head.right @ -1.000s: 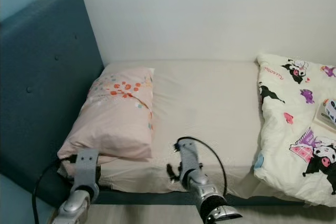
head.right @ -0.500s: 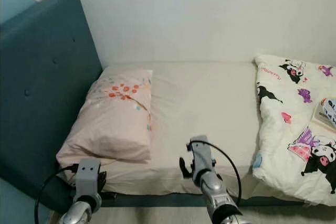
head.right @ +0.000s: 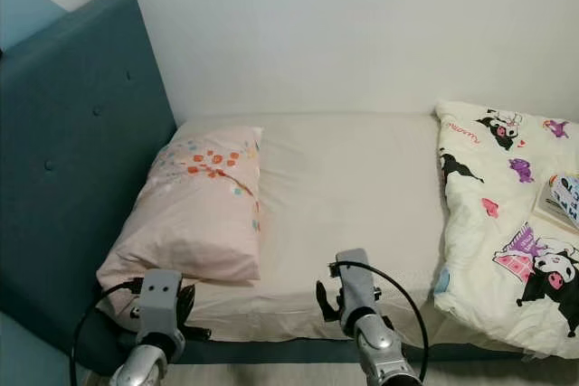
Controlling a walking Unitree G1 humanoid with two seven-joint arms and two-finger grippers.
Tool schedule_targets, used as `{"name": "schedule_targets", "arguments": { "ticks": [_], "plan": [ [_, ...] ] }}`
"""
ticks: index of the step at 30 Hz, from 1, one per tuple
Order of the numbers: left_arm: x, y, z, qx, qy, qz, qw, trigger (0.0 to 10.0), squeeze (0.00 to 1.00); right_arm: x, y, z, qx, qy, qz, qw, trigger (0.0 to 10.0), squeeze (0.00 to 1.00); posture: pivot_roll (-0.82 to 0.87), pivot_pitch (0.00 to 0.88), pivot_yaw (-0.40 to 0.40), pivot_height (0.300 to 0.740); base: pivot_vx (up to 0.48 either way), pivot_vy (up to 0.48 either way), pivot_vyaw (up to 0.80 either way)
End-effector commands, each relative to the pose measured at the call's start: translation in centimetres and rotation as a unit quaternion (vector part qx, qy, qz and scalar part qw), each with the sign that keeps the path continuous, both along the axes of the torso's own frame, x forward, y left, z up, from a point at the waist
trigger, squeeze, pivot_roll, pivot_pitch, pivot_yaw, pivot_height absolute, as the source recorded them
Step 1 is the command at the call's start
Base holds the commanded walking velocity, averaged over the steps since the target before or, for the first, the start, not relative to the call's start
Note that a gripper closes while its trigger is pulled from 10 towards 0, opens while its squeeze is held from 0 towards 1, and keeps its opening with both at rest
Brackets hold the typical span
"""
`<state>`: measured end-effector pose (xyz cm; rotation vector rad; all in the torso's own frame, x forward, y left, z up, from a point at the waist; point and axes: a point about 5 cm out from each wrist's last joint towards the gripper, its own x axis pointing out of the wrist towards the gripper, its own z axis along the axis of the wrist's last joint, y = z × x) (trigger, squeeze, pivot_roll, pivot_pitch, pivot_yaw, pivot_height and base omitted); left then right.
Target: Clean up the room
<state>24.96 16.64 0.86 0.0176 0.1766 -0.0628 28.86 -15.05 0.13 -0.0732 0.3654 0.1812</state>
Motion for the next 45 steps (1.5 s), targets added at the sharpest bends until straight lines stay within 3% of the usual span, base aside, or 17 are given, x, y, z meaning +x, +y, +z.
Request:
{"name": "schedule_targets", "arguments": {
  "ticks": [1, 4, 12, 45],
  "plan": [
    [-0.10, 0.18, -0.08, 0.004, 0.001, -0.006, 1.000, 10.0, 0.00, 0.03, -0.10, 0.26, -0.012, -0.019, -0.006, 1.000, 10.0, 0.00, -0.01, 0.051, -0.005, 0.740, 0.000, 0.000, 0.00],
    [-0.05, 0.02, 0.06, 0.001, -0.005, -0.014, 1.000, 10.0, 0.00, 0.12, -0.16, 0.49, -0.051, -0.038, -0.007, 0.998, 10.0, 0.00, -0.01, 0.052, -0.005, 0.740, 0.000, 0.000, 0.00],
    [0.03, -0.24, 0.39, -0.006, -0.014, -0.021, 1.000, 10.0, 0.00, 0.06, -0.05, 0.14, -0.013, -0.010, 0.005, 1.000, 10.0, 0.00, -0.01, 0.055, -0.012, 0.740, 0.033, 0.000, 0.00],
    [-0.11, -0.42, 0.87, -0.029, -0.030, -0.026, 0.999, 10.0, 0.00, 0.28, 0.07, 0.56, -0.018, -0.028, 0.012, 0.999, 10.0, 0.00, -0.01, 0.066, -0.016, 0.740, 0.346, 0.000, 0.00]
  ]
}}
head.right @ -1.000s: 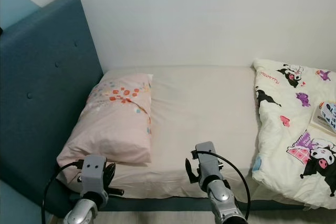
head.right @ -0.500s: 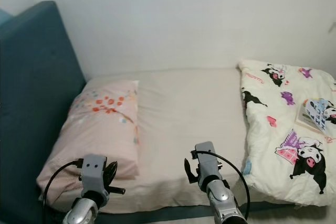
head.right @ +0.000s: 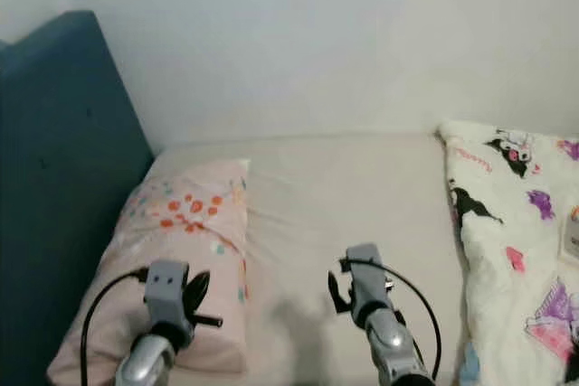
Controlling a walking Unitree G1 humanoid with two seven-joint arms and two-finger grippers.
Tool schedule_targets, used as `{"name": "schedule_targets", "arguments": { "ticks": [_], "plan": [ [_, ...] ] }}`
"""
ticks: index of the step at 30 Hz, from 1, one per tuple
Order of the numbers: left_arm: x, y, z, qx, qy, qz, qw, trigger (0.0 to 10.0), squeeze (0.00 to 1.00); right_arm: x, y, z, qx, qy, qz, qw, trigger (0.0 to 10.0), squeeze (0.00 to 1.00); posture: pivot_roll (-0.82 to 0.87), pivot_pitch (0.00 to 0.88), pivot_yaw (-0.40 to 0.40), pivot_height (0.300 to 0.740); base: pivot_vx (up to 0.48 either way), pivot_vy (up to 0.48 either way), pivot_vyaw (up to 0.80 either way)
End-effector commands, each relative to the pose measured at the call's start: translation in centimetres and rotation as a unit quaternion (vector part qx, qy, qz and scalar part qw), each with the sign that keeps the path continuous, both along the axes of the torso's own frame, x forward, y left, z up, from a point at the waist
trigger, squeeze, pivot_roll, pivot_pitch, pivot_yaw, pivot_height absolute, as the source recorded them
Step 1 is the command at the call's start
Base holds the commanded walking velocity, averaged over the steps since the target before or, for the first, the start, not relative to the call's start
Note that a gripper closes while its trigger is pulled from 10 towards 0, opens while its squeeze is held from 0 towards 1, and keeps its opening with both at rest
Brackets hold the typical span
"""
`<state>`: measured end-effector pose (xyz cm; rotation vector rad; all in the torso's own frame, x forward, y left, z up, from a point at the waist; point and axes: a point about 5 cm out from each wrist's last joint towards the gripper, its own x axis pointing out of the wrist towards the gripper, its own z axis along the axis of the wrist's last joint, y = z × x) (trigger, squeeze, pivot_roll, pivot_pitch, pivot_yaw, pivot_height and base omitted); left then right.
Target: Clean up the room
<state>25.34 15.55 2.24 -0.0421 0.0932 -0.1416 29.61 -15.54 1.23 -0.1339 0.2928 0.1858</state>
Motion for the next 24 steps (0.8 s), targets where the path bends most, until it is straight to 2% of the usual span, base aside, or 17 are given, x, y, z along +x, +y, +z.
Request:
{"name": "schedule_targets", "arguments": {
  "ticks": [1, 17, 24],
  "plan": [
    [-0.49, 0.66, -0.51, 0.005, 0.010, 0.010, 1.000, 10.0, 0.00, -0.47, 0.56, -0.55, 0.007, 0.011, 0.004, 1.000, 10.0, 0.00, -0.01, 0.066, -0.016, 0.740, 0.000, 0.000, 0.00],
    [-0.59, 0.56, -0.66, 0.023, 0.016, -0.006, 1.000, 10.0, 0.00, -0.92, 0.59, -1.04, 0.025, 0.026, 0.005, 0.999, 10.0, 0.00, -0.01, 0.070, -0.016, 0.740, 0.000, 0.000, 0.00],
    [-0.72, 0.57, -0.89, 0.030, 0.025, -0.014, 0.999, 10.0, 0.00, -1.17, 0.11, -1.40, 0.035, 0.037, -0.018, 0.999, 10.0, 0.00, -0.01, 0.069, -0.012, 0.740, 0.000, 0.000, 0.00]
  ]
}}
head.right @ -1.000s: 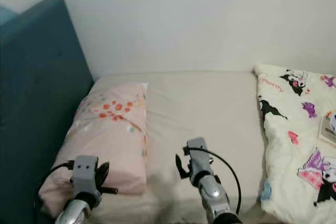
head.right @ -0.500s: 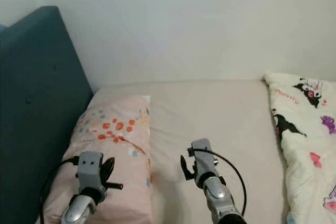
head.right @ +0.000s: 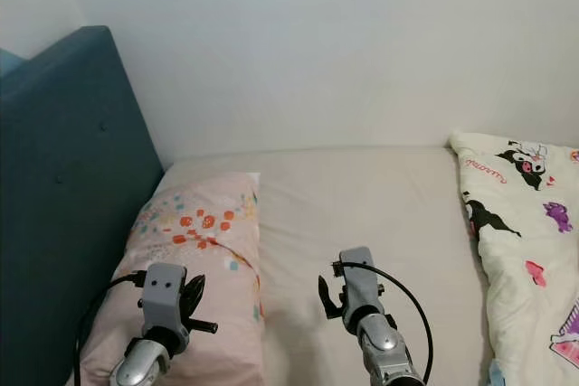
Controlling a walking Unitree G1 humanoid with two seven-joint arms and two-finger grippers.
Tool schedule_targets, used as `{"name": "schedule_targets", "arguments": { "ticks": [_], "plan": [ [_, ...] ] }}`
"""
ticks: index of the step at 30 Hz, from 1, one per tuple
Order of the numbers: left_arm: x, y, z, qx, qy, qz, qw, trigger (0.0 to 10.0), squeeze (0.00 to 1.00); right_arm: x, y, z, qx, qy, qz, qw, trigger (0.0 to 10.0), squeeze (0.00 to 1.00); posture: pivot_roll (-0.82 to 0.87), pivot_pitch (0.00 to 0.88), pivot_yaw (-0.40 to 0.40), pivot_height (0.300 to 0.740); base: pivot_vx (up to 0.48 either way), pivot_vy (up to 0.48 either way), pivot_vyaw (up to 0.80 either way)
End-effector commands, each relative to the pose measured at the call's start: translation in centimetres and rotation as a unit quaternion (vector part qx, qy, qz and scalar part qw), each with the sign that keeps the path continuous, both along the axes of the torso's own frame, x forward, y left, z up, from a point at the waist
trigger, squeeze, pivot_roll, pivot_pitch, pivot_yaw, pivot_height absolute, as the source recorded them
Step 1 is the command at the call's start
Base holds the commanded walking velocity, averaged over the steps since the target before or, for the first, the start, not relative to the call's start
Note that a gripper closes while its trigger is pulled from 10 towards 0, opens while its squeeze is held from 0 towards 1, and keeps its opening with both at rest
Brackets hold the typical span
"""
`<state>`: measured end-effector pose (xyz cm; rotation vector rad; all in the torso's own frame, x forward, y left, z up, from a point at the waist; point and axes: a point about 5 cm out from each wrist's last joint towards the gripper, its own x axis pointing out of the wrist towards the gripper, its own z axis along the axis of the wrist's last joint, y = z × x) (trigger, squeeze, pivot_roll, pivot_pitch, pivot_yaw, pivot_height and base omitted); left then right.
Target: Clean up the room
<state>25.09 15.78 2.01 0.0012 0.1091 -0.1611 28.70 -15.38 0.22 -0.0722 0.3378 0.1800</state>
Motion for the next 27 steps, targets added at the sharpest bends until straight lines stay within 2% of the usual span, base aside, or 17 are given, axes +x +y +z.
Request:
{"name": "schedule_targets", "arguments": {
  "ticks": [1, 7, 21, 27],
  "plan": [
    [-0.49, 0.34, -0.68, 0.008, 0.020, -0.003, 1.000, 10.0, 0.00, -0.26, -0.11, -0.40, 0.009, 0.014, -0.011, 1.000, 10.0, 0.00, -0.01, 0.069, -0.012, 0.740, 0.000, 0.000, 0.00],
    [-0.54, 0.32, -0.74, -0.004, 0.025, -0.009, 1.000, 10.0, 0.00, -0.29, -0.11, -0.43, 0.011, 0.014, -0.012, 1.000, 10.0, 0.00, -0.01, 0.066, -0.010, 0.740, 0.000, 0.000, 0.00],
    [-0.58, 0.32, -0.71, -0.004, 0.027, -0.014, 1.000, 10.0, 0.00, -0.30, 0.08, -0.44, 0.016, 0.015, -0.014, 1.000, 10.0, 0.00, -0.01, 0.070, -0.006, 0.740, -0.348, 0.000, 0.00],
    [-0.56, 0.49, -0.70, 0.008, 0.031, -0.015, 0.999, 10.0, 0.00, -0.22, 0.11, -0.40, 0.020, 0.016, -0.018, 1.000, 10.0, 0.00, 0.00, 0.073, -0.001, 0.740, 0.000, 0.000, 0.00]
  ]
}}
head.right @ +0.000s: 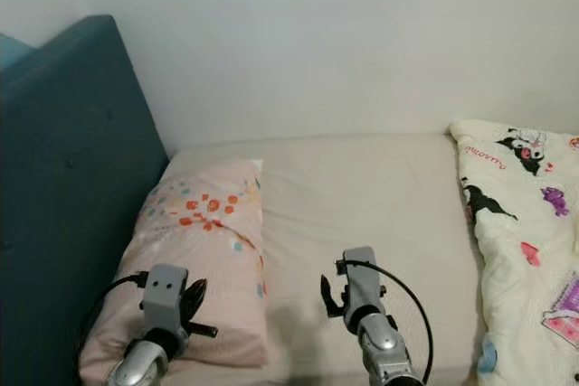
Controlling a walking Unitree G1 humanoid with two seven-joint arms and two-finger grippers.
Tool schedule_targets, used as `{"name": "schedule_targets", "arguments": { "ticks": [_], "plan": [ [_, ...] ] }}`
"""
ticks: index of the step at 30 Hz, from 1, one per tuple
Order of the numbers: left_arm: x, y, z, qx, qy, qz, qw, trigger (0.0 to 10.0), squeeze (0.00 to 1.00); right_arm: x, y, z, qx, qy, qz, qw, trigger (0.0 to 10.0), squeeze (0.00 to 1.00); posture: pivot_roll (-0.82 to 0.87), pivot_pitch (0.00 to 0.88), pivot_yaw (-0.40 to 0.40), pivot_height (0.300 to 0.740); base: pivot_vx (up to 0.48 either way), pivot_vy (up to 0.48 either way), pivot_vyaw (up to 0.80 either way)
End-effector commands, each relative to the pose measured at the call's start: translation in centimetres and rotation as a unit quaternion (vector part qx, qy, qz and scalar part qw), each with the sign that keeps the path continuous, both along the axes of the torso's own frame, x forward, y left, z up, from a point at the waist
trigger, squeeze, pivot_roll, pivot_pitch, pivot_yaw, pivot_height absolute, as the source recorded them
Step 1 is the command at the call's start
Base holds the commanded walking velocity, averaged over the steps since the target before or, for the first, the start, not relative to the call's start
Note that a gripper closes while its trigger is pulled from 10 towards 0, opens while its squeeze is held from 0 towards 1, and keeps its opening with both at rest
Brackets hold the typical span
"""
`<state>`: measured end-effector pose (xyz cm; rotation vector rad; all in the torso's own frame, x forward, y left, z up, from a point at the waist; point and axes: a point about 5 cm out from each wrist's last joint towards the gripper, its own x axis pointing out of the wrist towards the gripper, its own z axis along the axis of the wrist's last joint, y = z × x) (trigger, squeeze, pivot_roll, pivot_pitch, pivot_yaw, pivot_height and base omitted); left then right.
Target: Clean up the room
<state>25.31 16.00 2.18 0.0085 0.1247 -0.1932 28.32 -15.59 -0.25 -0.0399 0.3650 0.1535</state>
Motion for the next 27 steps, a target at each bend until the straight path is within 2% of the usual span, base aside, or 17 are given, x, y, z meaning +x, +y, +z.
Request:
{"name": "schedule_targets", "arguments": {
  "ticks": [1, 27],
  "plan": [
    [-0.79, 0.27, -0.87, 0.006, 0.023, 0.000, 1.000, 10.0, 0.00, 0.16, 0.34, 0.07, 0.009, 0.002, -0.003, 1.000, 10.0, 0.00, 0.00, 0.073, -0.001, 0.740, 0.000, 0.000, 0.00],
    [-0.20, -0.16, -0.41, 0.023, 0.021, -0.023, 0.999, 10.0, 0.00, 0.13, 0.21, 0.14, 0.022, -0.004, -0.014, 1.000, 10.0, 0.00, 0.00, 0.074, 0.015, 0.740, 0.000, 0.000, 0.00]
  ]
}}
